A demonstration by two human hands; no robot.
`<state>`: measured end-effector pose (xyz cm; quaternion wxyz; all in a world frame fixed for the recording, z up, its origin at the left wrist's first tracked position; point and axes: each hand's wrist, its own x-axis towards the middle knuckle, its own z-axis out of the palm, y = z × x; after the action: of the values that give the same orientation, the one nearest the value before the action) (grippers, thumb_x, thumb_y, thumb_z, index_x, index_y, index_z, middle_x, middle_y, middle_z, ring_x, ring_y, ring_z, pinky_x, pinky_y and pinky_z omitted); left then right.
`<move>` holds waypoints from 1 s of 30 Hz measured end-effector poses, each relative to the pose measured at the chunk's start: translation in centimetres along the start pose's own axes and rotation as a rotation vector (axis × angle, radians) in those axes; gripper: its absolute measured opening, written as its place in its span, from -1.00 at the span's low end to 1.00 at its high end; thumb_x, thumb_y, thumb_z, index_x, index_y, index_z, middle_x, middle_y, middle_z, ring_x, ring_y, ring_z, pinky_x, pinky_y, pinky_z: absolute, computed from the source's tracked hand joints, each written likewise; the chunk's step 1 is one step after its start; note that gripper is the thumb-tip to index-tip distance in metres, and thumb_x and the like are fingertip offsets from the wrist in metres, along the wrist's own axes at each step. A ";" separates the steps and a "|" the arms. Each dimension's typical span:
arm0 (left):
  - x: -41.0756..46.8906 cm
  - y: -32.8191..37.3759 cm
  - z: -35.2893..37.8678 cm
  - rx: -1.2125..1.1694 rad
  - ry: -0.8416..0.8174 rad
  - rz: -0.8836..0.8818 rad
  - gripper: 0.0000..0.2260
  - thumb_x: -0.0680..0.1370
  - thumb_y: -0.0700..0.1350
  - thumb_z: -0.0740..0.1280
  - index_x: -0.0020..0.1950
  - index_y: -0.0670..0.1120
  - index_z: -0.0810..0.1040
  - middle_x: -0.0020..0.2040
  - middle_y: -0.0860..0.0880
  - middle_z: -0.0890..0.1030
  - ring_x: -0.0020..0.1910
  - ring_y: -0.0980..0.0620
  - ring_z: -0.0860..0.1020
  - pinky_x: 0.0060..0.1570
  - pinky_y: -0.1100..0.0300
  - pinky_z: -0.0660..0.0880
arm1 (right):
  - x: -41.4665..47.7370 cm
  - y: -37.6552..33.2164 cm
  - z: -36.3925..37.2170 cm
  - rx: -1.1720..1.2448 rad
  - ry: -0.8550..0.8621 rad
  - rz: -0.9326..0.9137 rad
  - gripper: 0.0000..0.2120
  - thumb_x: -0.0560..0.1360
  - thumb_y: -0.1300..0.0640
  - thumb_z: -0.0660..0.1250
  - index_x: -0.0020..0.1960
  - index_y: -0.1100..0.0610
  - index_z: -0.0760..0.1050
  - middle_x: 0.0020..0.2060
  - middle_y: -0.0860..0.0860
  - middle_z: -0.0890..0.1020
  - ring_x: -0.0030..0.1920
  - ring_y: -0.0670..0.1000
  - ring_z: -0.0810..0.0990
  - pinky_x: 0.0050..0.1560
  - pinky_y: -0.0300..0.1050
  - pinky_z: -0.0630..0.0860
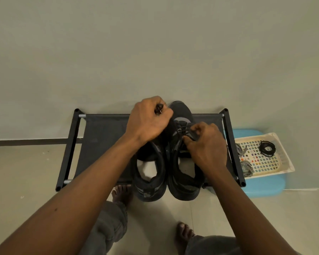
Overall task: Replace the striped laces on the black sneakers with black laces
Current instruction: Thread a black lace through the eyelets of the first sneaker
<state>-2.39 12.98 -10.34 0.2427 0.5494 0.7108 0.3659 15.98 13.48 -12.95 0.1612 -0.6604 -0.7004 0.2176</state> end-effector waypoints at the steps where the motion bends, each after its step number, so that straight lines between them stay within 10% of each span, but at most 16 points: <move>1: 0.0 0.0 -0.2 -0.020 0.022 0.003 -0.88 0.44 0.04 0.28 -0.26 0.05 0.53 -0.39 0.13 0.56 -0.40 0.19 0.50 -0.35 0.21 0.40 | 0.0 0.0 0.1 0.002 0.000 -0.007 -0.63 0.48 -0.07 0.51 0.23 0.02 0.58 0.09 0.03 0.54 -0.03 0.05 0.58 -0.06 -0.11 0.47; 6: -0.4 -0.2 -0.8 -0.016 -0.004 0.053 -0.92 0.48 -0.03 0.34 -0.19 0.06 0.61 -0.35 0.11 0.61 -0.38 0.14 0.55 -0.35 0.26 0.41 | 0.1 0.0 0.1 0.033 -0.035 -0.012 -0.65 0.47 -0.08 0.52 0.19 0.01 0.59 0.05 0.02 0.54 -0.06 0.00 0.53 -0.07 -0.14 0.41; 12: 0.0 -0.4 -2.1 0.257 -0.018 0.191 -0.57 0.57 -0.08 0.12 0.40 -0.02 0.53 0.16 -0.06 0.67 0.10 -0.03 0.63 0.09 0.02 0.53 | 0.6 0.7 -0.1 0.157 -0.099 0.028 -0.75 0.47 -0.12 0.50 0.07 -0.03 0.62 -0.07 -0.06 0.62 -0.09 -0.05 0.59 -0.13 -0.16 0.44; 16: -0.2 -0.4 -1.9 0.355 -0.147 0.206 -0.43 0.56 -0.35 0.18 0.56 -0.03 0.43 -0.09 -0.08 0.69 -0.19 0.02 0.60 -0.03 0.09 0.50 | 0.9 0.8 -0.3 0.221 -0.112 0.040 -0.82 0.52 -0.09 0.44 0.07 -0.03 0.63 -0.16 -0.14 0.63 -0.13 -0.11 0.60 -0.09 -0.13 0.55; 18: -0.3 -0.4 -1.6 0.291 -0.261 0.180 -0.37 0.60 -0.39 0.16 0.62 0.05 0.31 -0.17 -0.01 0.62 -0.15 0.17 0.66 -0.05 0.11 0.58 | 1.1 1.0 -0.5 0.264 -0.119 0.040 -0.86 0.53 -0.05 0.45 0.06 -0.04 0.64 -0.19 -0.16 0.62 -0.15 -0.18 0.59 -0.12 -0.18 0.53; 25: -0.8 0.2 -0.1 -0.379 -0.303 -0.036 -0.38 0.61 -0.34 0.39 0.58 0.12 0.36 0.42 -0.13 0.53 0.15 0.03 0.71 0.18 0.06 0.65 | 1.3 0.4 -1.2 0.542 -0.220 0.020 -0.88 0.51 0.10 0.49 0.03 -0.03 0.65 -0.19 -0.06 0.68 -0.26 -0.14 0.63 -0.15 -0.19 0.60; 30: -1.0 1.0 0.1 -0.362 -0.378 -0.072 -0.16 0.55 -0.34 0.49 0.64 0.23 0.19 0.47 -0.15 0.51 -0.11 -0.10 0.76 0.15 0.02 0.66 | 1.1 -0.4 -2.2 0.841 -0.314 0.049 -0.83 0.55 0.32 0.41 0.10 0.14 0.65 -0.11 0.16 0.71 -0.24 -0.12 0.65 -0.21 -0.32 0.55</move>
<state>-1.47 12.19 -9.63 0.4784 0.5298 0.5951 0.3692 16.72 14.72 -10.92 0.3021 -0.5128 -0.5514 0.5846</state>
